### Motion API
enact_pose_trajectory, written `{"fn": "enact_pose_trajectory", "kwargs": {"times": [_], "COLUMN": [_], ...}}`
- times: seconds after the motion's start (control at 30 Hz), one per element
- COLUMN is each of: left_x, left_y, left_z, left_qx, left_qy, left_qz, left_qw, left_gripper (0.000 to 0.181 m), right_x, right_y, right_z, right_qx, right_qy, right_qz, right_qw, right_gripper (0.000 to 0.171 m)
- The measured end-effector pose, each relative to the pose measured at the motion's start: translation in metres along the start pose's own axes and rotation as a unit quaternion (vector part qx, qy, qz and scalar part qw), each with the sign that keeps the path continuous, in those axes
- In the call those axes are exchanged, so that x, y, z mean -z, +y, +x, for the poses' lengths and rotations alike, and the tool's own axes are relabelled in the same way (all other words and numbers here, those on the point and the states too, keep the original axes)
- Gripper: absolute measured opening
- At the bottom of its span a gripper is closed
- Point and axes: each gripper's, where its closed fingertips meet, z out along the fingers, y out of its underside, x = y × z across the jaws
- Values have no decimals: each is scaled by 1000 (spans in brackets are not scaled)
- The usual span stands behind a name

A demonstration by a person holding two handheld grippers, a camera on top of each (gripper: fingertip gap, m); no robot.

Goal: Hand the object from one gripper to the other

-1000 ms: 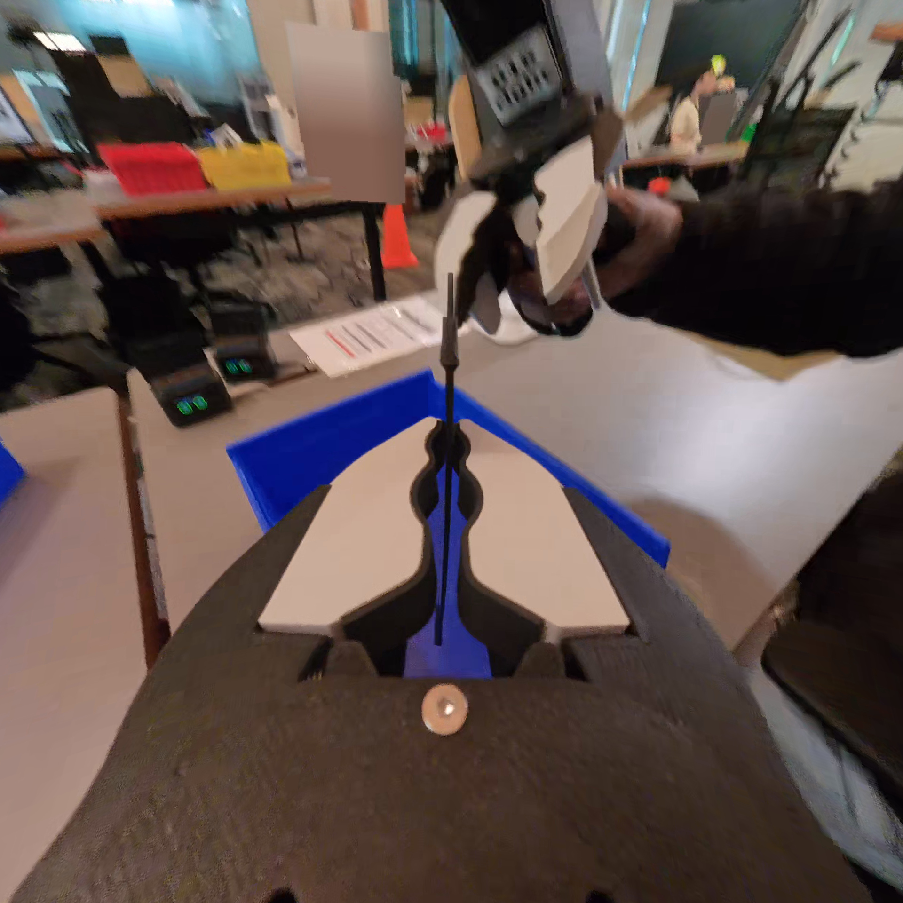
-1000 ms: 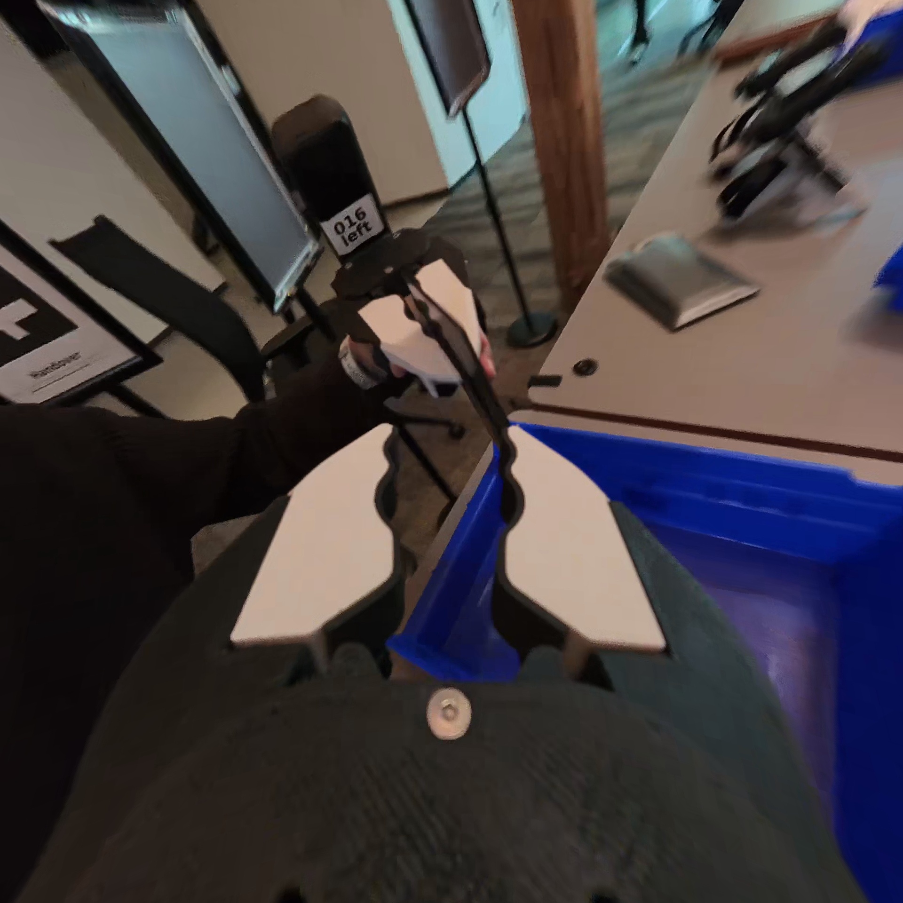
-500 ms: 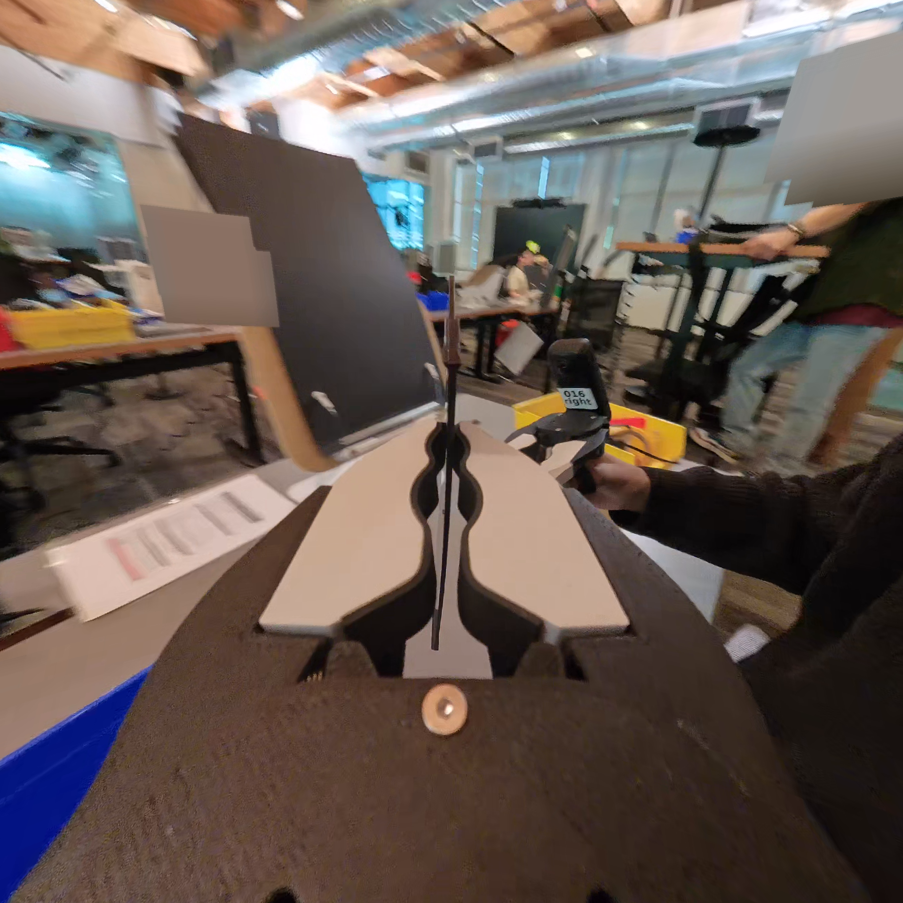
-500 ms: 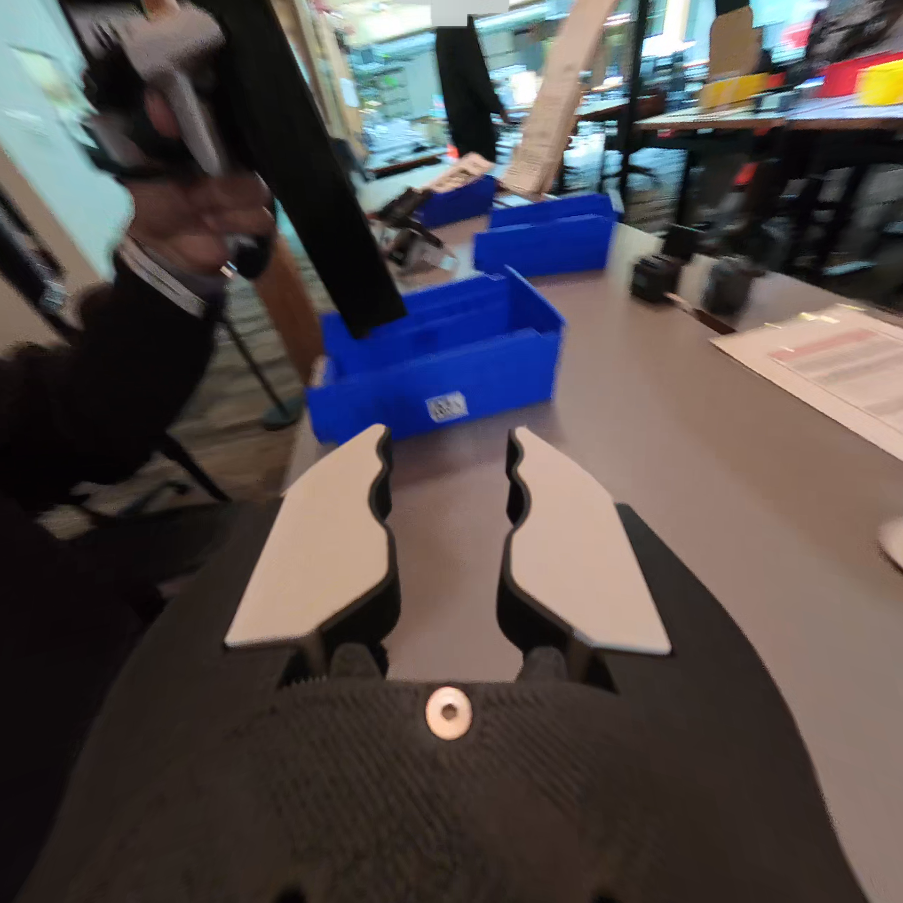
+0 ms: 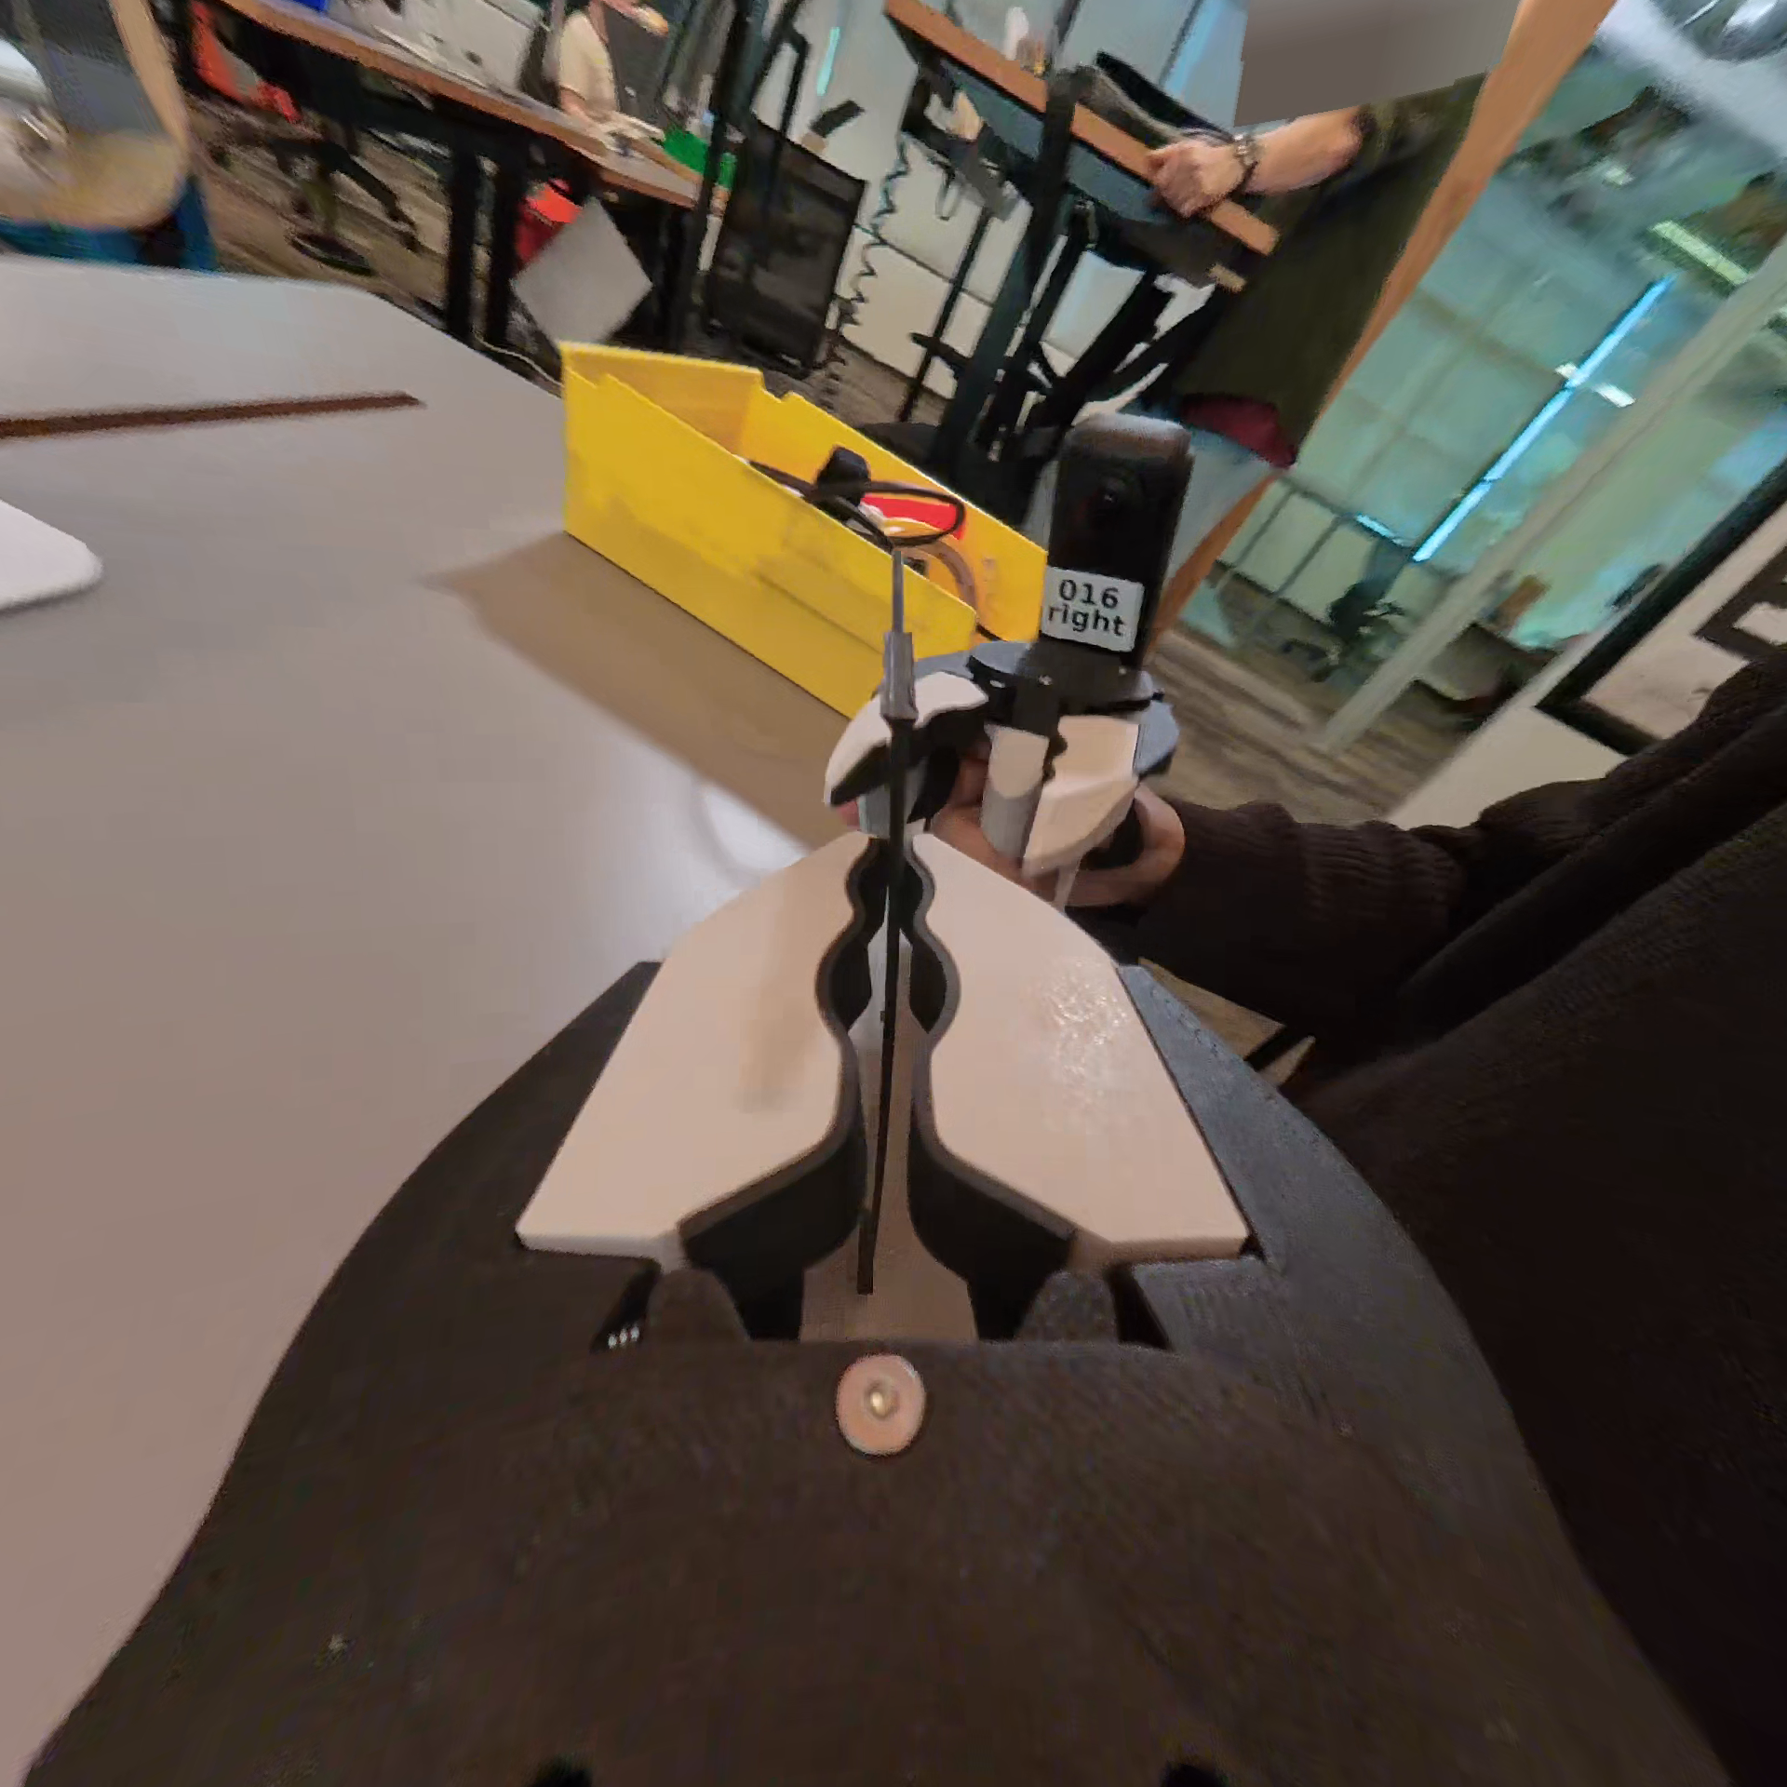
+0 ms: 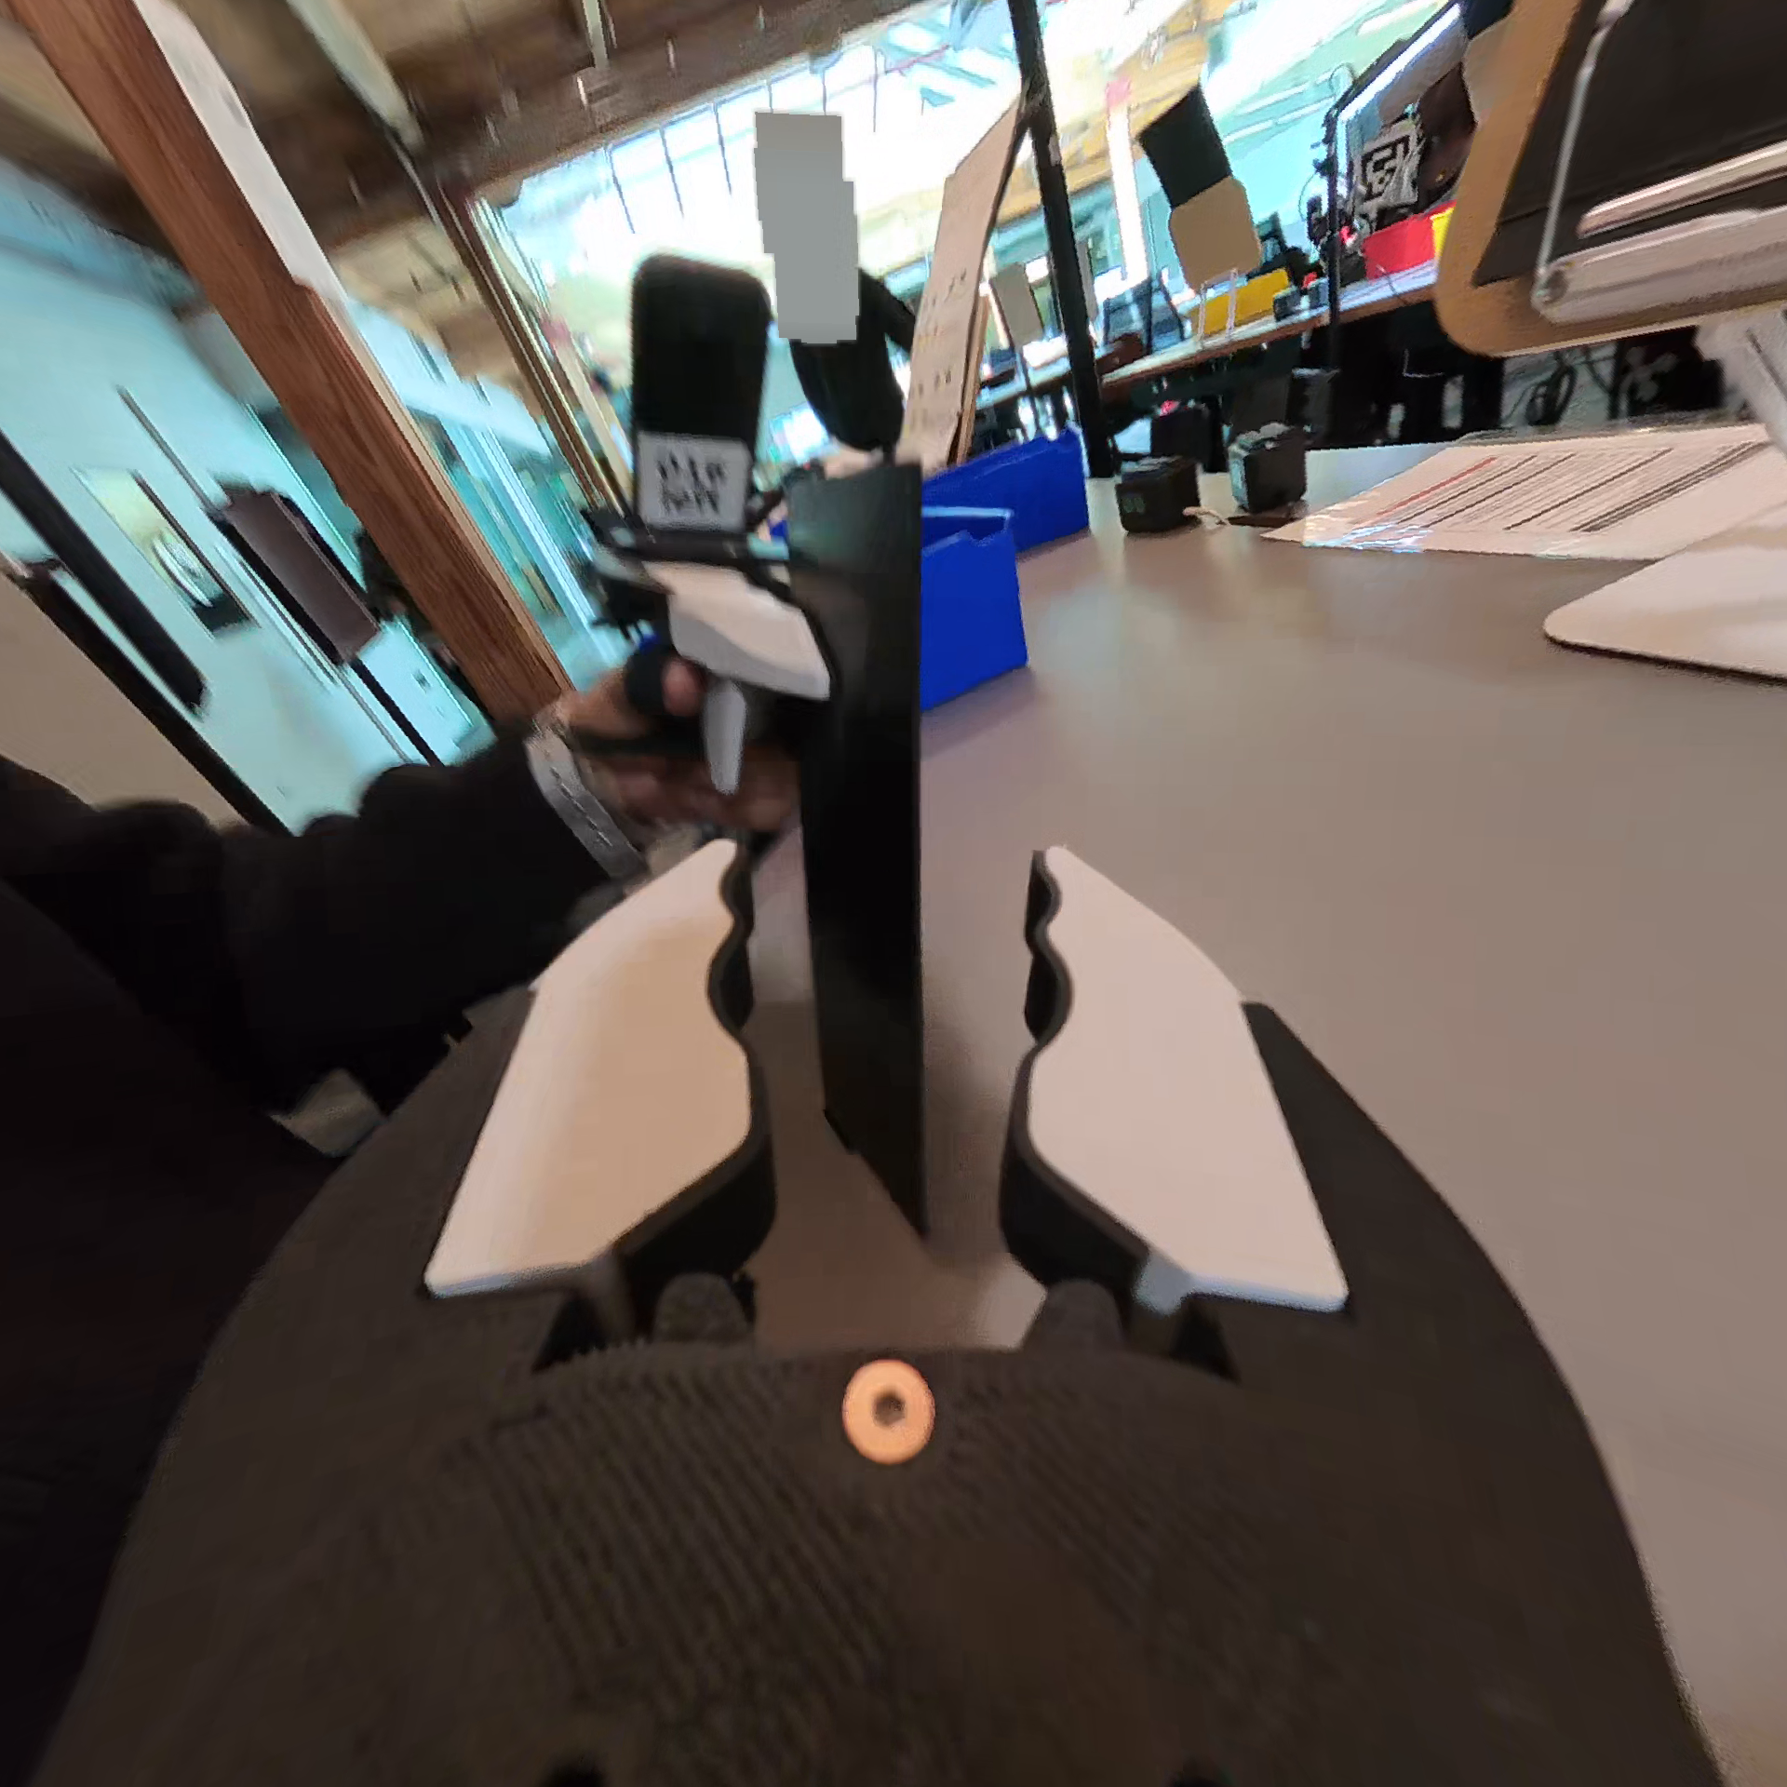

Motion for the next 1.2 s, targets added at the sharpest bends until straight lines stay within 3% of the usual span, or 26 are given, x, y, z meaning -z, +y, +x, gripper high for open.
{"fn": "enact_pose_trajectory", "kwargs": {"times": [0.1,0.27,0.33,0.4,0.47,0.5,0.6,0.77,0.9,1.0,1.13,1.2], "left_x": [-20,-36,-38,-38,-36,-35,-30,-25,-23,-23,-25,-31], "left_y": [5,3,6,9,10,9,-2,-2,10,18,19,21], "left_z": [7,22,25,27,26,23,7,-15,-29,-31,-19,-6], "left_qx": [24,61,76,93,92,85,66,10,-135,-310,-581,-646], "left_qy": [50,135,159,175,176,166,108,18,-98,-189,-289,-291], "left_qz": [4,22,27,30,40,53,108,125,82,35,-5,-2], "left_qw": [998,989,984,980,979,981,986,992,982,931,761,705], "left_gripper": [2,2,2,1,2,5,38,48,48,48,44,43], "right_x": [17,19,14,9,4,3,5,18,33,37,32,29], "right_y": [-6,15,21,26,28,29,26,11,-9,-15,-15,-15], "right_z": [-1,-4,-14,-27,-27,-26,-21,-3,13,18,17,13], "right_qx": [-26,-5,-18,-34,-46,-49,-68,-118,-156,-170,-182,-205], "right_qy": [4,30,1,-36,-34,-30,-24,-7,-2,-3,-15,-31], "right_qz": [29,-18,-27,-39,-42,-43,-33,0,60,78,74,72], "right_qw": [999,999,999,998,997,997,997,993,986,982,980,976], "right_gripper": [48,44,30,3,2,2,2,2,2,1,1,1]}}
